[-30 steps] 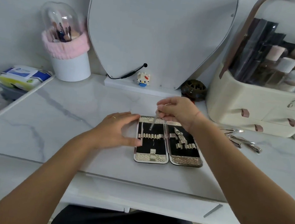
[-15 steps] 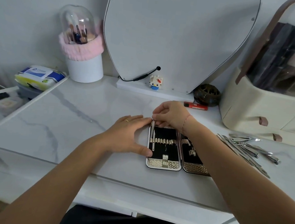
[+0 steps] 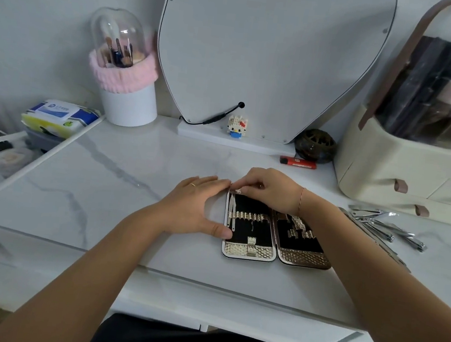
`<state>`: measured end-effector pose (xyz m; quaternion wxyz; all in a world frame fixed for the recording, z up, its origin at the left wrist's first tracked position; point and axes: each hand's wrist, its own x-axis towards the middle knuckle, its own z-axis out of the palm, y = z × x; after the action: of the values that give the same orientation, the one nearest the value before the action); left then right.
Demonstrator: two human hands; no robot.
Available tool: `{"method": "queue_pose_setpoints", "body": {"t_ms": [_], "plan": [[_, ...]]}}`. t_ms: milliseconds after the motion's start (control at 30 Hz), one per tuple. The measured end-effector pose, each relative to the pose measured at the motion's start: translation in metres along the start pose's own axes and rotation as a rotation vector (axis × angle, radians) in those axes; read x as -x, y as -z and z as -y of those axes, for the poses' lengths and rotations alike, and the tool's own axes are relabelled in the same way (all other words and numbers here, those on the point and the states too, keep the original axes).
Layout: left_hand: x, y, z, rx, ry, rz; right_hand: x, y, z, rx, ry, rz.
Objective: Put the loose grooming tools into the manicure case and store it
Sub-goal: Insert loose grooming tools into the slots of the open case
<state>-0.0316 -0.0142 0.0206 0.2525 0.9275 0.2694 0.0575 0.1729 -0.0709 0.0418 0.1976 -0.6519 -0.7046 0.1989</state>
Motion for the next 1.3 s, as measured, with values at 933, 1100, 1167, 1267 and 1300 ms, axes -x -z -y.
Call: {"method": "queue_pose_setpoints", "body": {"t_ms": [933, 1100, 1167, 1267, 1300], "plan": [[-0.009, -0.009, 0.019, -0.011, -0.001, -0.066, 0.149, 0.037, -0.057, 0.105, -0.499, -0.432], [-0.012, -0.011, 0.024, -0.004, 0.007, -0.076, 0.145, 0.03, -0.053, 0.148, -0.536, -0.481], [-0.013, -0.012, 0.027, 0.001, 0.01, -0.075, 0.142, 0.029, -0.051, 0.157, -0.541, -0.495], [-0.014, -0.012, 0.029, 0.01, 0.02, -0.074, 0.141, 0.026, -0.05, 0.167, -0.552, -0.486], [-0.013, -0.012, 0.028, 0.014, 0.024, -0.073, 0.141, 0.026, -0.05, 0.162, -0.554, -0.487]]}}
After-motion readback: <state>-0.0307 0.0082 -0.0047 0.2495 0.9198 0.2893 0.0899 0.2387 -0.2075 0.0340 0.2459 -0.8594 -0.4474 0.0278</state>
